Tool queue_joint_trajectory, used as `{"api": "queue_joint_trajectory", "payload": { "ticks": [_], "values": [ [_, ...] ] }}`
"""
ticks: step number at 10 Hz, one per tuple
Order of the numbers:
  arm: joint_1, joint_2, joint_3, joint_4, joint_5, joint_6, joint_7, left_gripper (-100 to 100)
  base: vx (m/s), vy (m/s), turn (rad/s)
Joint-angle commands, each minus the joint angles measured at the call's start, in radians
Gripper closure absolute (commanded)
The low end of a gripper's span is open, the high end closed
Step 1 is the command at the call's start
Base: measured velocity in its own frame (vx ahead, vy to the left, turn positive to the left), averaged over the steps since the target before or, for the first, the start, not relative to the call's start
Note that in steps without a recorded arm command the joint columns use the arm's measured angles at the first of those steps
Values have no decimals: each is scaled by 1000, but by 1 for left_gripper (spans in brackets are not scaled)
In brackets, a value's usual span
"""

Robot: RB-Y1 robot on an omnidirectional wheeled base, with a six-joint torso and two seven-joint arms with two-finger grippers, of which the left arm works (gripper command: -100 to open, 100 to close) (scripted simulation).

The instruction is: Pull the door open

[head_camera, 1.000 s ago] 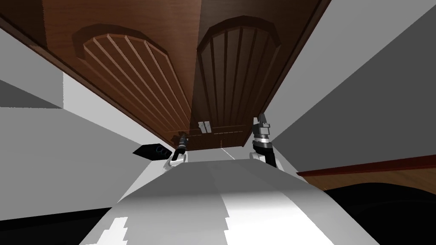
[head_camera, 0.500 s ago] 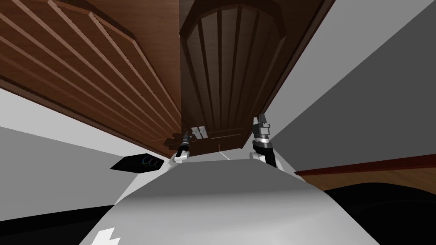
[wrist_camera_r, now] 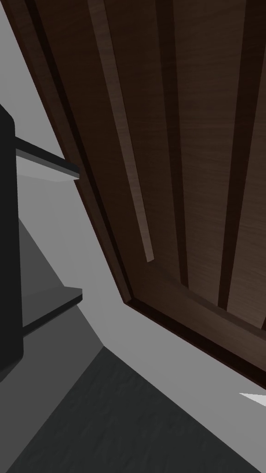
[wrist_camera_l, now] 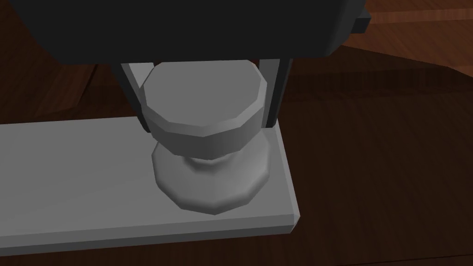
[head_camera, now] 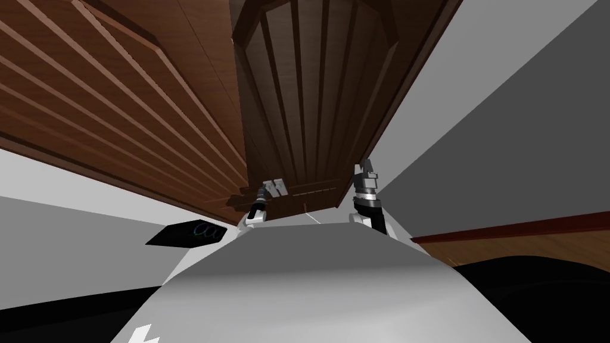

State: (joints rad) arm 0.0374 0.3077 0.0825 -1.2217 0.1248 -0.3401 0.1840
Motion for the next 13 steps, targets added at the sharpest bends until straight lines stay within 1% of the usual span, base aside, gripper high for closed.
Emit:
{"api": "queue_joint_trajectory", "payload": {
  "ticks": [1, 3, 4, 5, 6, 7, 10, 11, 12, 13],
  "values": [
    [1, 1, 2, 0, 1, 0, 0, 100, -13, 8, -10],
    [1, 1, 2, 0, 1, 0, 0, 100, 0, 0, 0],
    [22, 18, 19, 9, 4, 2, 3, 100, -138, 57, 121],
    [27, 23, 24, 11, 5, 2, 4, 100, -201, 106, 164],
    [41, 37, 33, 14, 7, 2, 8, 100, -219, 106, 61],
    [48, 32, 19, 1, 7, -7, 12, -100, -210, 13, 3],
    [61, 29, -9, -35, 7, -12, 24, -100, -206, -108, -29],
    [58, 24, -28, -56, 6, -15, 30, -100, -175, -163, -130],
    [49, 25, -17, -30, 6, -16, 24, -100, -69, -84, -22],
    [62, 39, 9, -13, 10, -15, 22, -100, -32, 33, 199]
  ]
}}
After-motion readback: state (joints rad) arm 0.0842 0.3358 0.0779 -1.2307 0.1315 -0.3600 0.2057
